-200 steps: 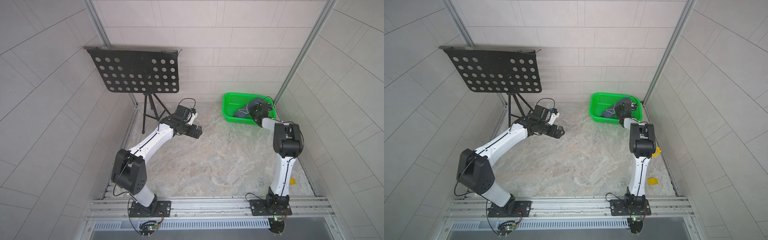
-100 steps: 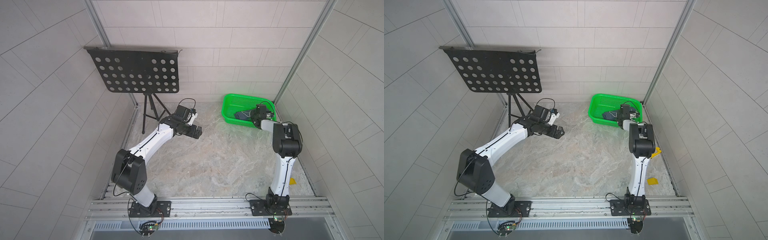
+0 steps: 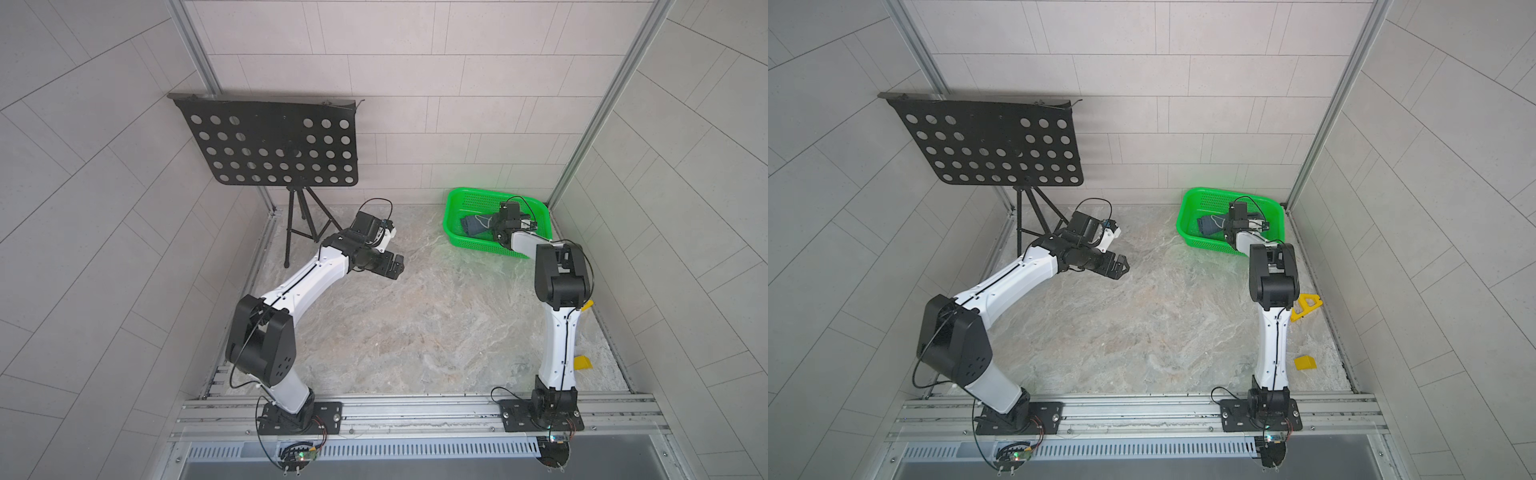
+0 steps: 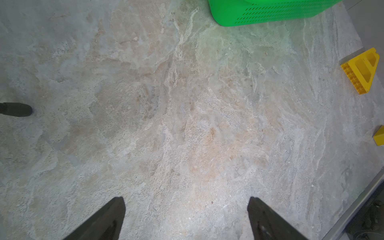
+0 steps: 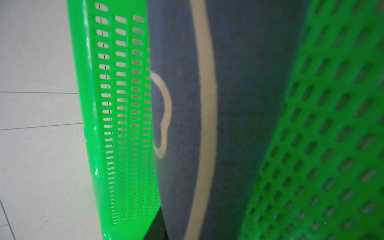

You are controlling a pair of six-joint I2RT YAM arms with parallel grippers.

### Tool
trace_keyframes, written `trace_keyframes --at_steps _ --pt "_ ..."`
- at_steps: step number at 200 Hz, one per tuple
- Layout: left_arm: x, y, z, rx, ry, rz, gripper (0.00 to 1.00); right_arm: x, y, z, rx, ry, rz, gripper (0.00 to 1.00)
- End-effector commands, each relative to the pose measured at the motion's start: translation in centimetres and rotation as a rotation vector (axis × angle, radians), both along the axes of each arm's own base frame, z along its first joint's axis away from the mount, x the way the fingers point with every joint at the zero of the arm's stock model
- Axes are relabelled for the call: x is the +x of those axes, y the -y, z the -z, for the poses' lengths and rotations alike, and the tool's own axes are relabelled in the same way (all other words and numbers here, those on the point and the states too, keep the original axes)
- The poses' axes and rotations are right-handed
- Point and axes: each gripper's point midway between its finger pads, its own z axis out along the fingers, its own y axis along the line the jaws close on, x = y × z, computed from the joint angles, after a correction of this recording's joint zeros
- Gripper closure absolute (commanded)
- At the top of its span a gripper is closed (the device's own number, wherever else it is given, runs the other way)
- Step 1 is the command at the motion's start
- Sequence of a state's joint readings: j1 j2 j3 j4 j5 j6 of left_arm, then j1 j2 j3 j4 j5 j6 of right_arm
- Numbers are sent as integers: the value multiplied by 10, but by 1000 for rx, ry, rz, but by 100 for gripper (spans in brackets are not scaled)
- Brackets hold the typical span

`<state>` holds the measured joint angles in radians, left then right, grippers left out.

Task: Roll up the pillowcase
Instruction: Pick up the pillowcase at the center of the board.

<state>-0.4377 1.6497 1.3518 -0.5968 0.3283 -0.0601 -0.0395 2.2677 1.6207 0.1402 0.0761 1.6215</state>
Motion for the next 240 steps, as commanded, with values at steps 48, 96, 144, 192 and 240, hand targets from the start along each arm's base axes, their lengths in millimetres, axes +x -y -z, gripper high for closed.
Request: trace_keyframes --at_steps 48,96,144,192,240 --pt "5 0 2 17 -6 25 0 -30 16 -28 -84 -140 -71 39" --pt "9 3 1 12 0 33 0 -56 17 -47 -99 -172 -148 33" --pt "11 1 5 28 -1 40 0 -50 -13 -39 -143 -213 -396 38" --pt "11 -1 9 35 -13 44 0 -57 -45 -14 -284 -383 -747 42" --pt "12 -2 14 40 -31 49 0 -73 -47 -2 -355 -491 -875 42"
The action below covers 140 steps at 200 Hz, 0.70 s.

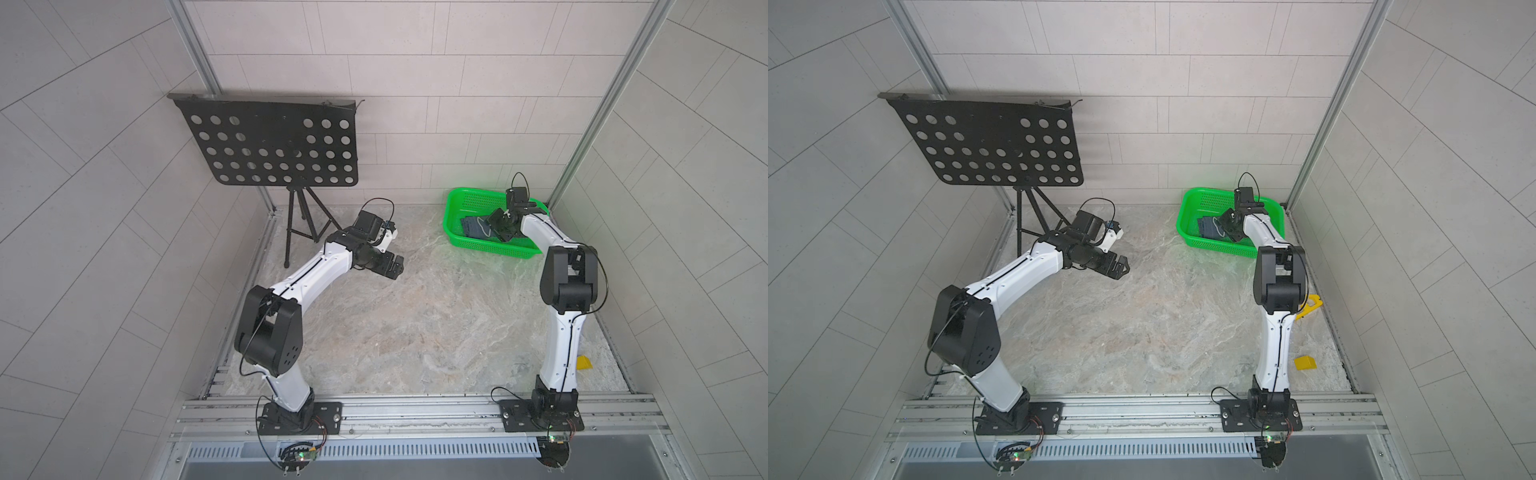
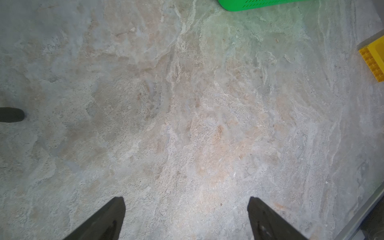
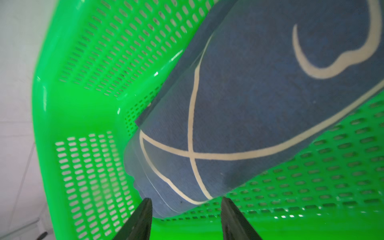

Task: Roll up the pillowcase
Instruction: Pick up the pillowcase at the center of the board.

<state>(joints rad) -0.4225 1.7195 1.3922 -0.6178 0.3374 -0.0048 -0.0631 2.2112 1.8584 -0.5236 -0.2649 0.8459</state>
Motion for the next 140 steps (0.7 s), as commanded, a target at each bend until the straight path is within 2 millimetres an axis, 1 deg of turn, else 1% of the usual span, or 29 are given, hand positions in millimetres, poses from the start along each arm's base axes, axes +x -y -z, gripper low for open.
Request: trace_keyframes --at_steps 1,26,51,101,140 --pt "3 0 -2 6 -7 14 0 -21 0 13 -65 -106 -112 42" --pt "4 0 2 9 -15 15 0 -19 1 13 -95 -107 -123 41" --pt "4 1 4 9 -22 14 0 -10 -4 26 -72 -131 -136 42" --pt "4 -2 9 26 -30 16 0 11 -17 37 -51 -119 -141 42" --pt "4 -3 10 33 -33 13 0 42 -18 21 -32 7 -80 43"
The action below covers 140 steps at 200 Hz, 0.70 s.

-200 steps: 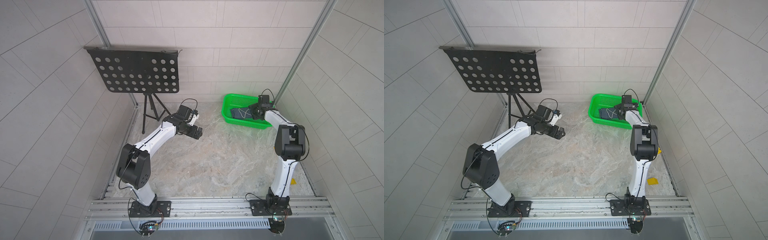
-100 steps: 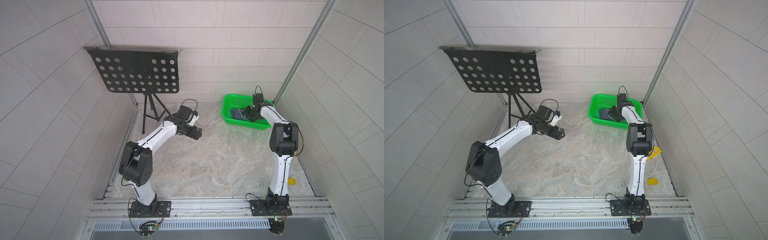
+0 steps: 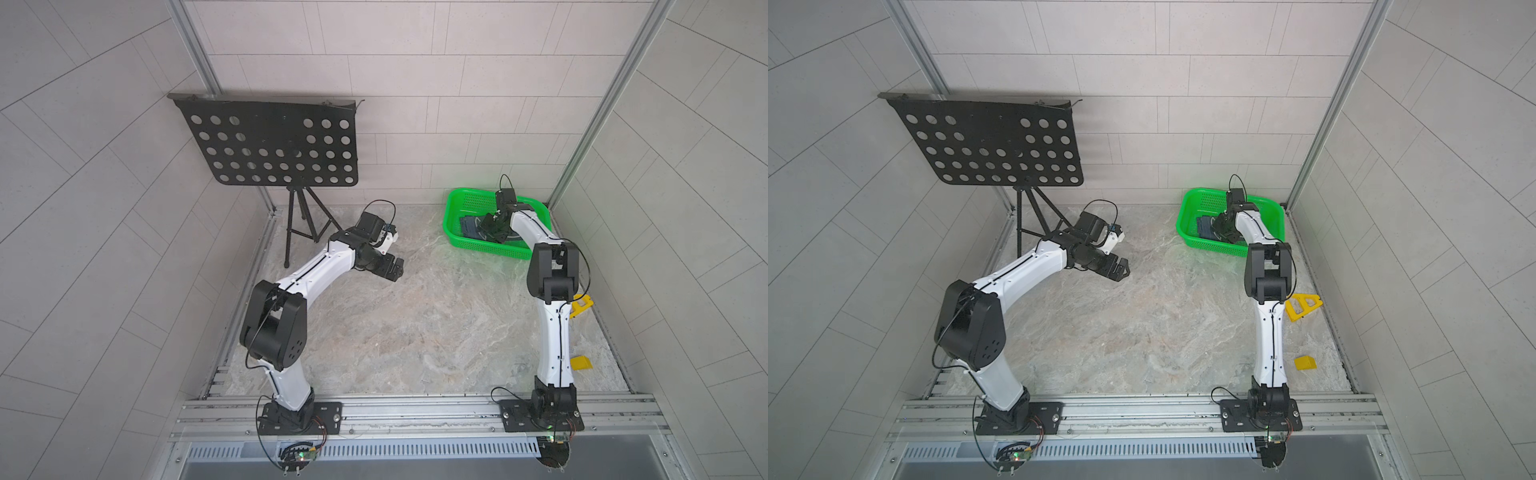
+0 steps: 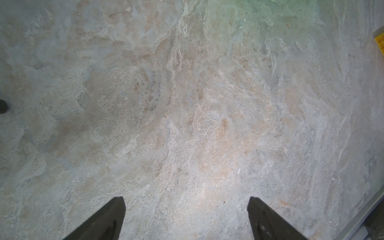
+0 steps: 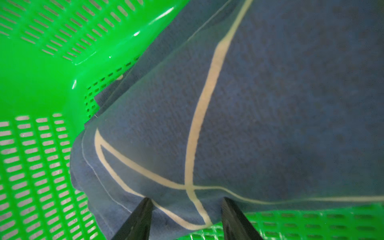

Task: Roll up the pillowcase
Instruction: Pick up the pillowcase at the center of the board, then reset both arms

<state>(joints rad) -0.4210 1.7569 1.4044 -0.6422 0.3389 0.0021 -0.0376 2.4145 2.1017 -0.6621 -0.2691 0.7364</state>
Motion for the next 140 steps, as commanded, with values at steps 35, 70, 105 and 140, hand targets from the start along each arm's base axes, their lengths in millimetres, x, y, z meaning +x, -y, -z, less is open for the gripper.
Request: trace_keyframes --at_steps 35,70,105,140 --pt "5 -3 -2 18 6 8 0 43 -3 -17 26 143 43 44" --pt "9 -12 -15 40 58 -13 0 51 -8 -56 24 225 -18 41" --pt "16 -35 -40 45 168 -78 0 27 -5 -128 -52 330 -120 34" --pt "25 -84 -48 -3 273 -241 0 -32 6 -172 -186 436 -217 25"
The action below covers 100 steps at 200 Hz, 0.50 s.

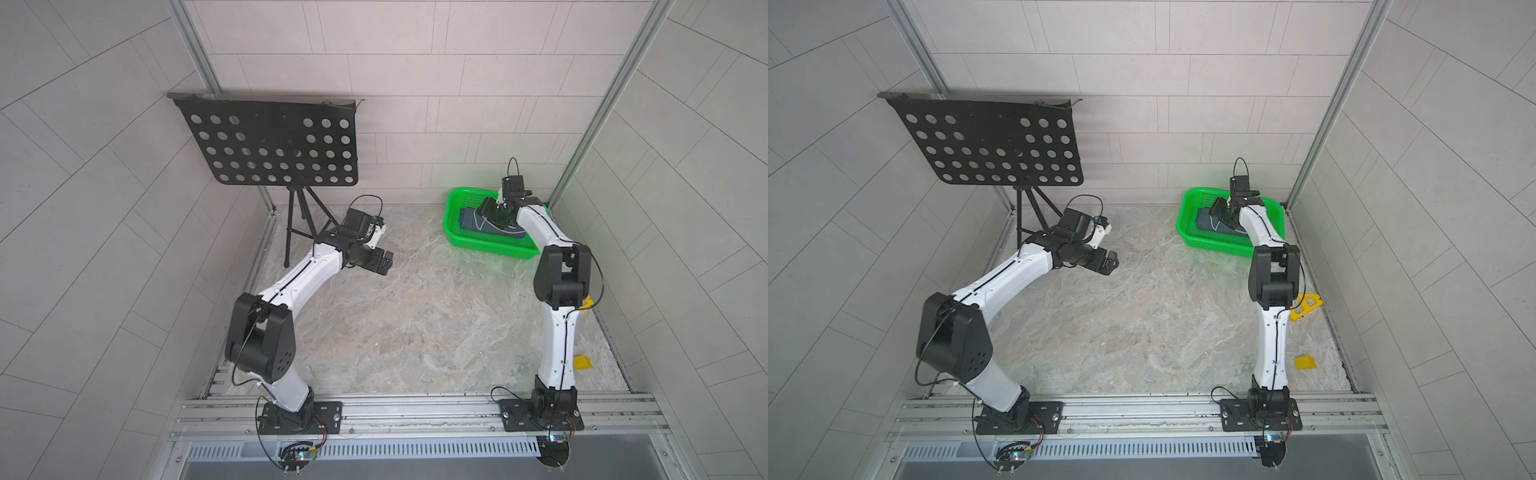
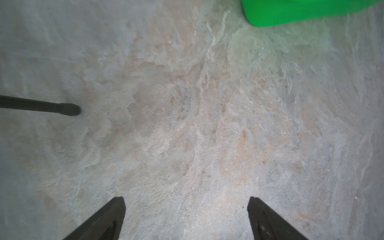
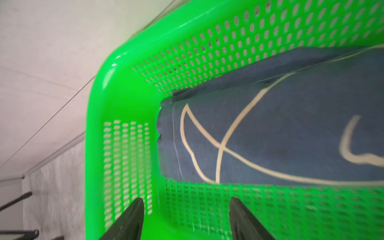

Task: Roll up the pillowcase
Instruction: Reset both arms

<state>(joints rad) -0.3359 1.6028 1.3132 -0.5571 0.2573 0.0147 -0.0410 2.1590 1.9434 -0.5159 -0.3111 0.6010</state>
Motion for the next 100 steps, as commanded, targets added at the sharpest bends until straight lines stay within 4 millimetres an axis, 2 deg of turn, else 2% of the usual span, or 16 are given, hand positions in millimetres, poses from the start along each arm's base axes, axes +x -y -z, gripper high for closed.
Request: trace_keyframes --at_steps 1,14,36,46,62,71,100 --pt "11 -38 -11 -22 109 -126 0 -31 11 -69 -135 182 -78 24" --pt "13 -63 -4 -16 148 -204 0 -58 20 -85 -205 238 -87 20" --pt "15 -109 8 4 218 -349 0 -103 42 -90 -310 348 -45 13" --pt "13 -131 13 31 244 -420 0 -122 53 -91 -343 425 6 0" --pt "7 -165 21 81 270 -522 0 -150 68 -78 -395 524 73 0" --pt "2 -182 24 98 275 -578 0 -162 74 -64 -423 537 107 0" --pt "-4 -215 38 160 280 -679 0 -181 79 -17 -420 534 155 0"
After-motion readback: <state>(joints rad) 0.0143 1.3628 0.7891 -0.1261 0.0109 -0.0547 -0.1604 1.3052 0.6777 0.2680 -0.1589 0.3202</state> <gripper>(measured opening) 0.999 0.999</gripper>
